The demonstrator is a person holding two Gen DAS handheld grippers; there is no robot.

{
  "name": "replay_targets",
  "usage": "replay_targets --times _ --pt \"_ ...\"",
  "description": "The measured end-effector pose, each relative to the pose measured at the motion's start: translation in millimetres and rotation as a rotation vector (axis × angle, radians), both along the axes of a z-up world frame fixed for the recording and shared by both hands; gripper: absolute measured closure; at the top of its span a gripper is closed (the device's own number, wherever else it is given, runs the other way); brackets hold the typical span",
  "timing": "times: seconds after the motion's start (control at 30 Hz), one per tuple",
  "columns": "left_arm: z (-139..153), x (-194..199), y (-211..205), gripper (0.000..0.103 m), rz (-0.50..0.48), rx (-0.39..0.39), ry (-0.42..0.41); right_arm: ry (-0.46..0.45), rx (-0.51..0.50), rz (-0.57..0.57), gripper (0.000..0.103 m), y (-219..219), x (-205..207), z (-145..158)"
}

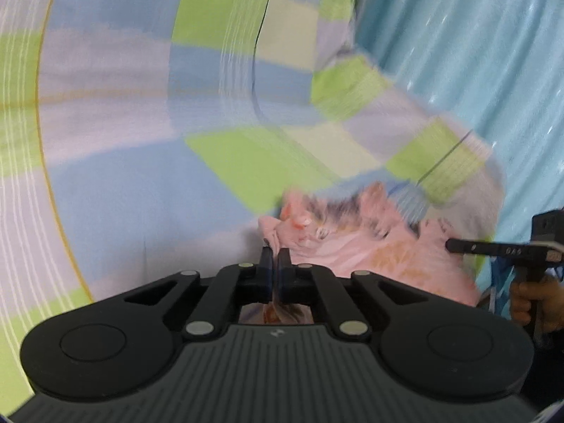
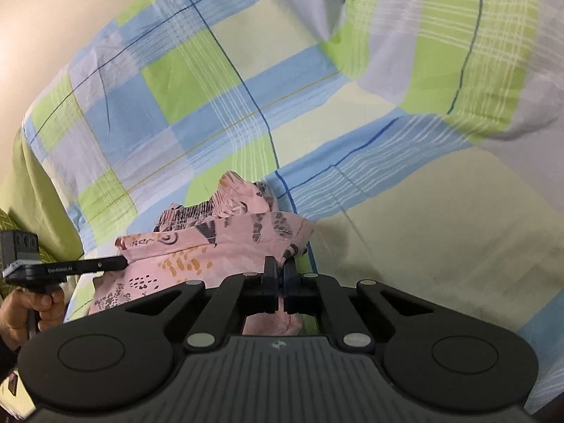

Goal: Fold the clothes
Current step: 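Fold the held pants end over toward the right gripper with the left gripper, then open both grippers and release the folded pink pants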

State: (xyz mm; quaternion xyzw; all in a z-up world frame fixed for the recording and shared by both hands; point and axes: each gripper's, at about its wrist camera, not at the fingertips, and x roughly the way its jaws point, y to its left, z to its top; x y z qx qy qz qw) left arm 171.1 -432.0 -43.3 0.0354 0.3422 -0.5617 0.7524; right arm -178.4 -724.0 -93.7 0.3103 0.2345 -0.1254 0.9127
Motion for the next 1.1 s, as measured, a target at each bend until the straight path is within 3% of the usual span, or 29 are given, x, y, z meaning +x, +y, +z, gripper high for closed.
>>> replay_targets --times 0.13,0.23,0.47,0.63,0.7,0.8,0.93,1.0,1.1 --pt "11.3 9.2 -0.6 0.103 0.030 -0.049 -0.016 -0.055 -0.049 -0.013 0.101 -5.9 2.0 21.7" --pt "-4.5 22.0 -7.9 0.103 0.067 -0.008 0.018 -0.071 -0.083 -0.014 0.101 -14.9 14.3 29.4" --pt "-25.6 41.5 -21.0 0.102 0.115 0.036 0.088 0.012 -0.032 -0.026 0.101 -41.0 60.1 8.5" --pt "-39.5 58.2 -17.7 0.101 0.164 0.059 0.138 0.025 0.002 -0.016 0.098 -57.1 68.9 2.1" --pt "-36.4 61.0 -10.4 0.102 0.199 0.051 0.125 0.042 -0.018 -0.044 0.090 -59.5 68.9 5.8" --pt "-24.7 58.4 0.1 0.102 0.233 0.045 0.079 0.069 -0.093 -0.112 0.089 -56.5 61.7 17.6" --pt "-2.6 23.8 -8.3 0.101 0.108 0.065 -0.026 0.015 -0.167 -0.075 0.080 -27.5 48.6 40.5" --pt "0.2 7.2 -23.2 0.099 0.028 0.080 -0.049 0.017 -0.207 0.007 0.074 -5.8 53.8 44.7" --pt "-7.5 -6.9 -54.5 0.097 -0.069 0.140 -0.105 0.068 -0.293 0.160 0.074 25.8 80.3 42.1"
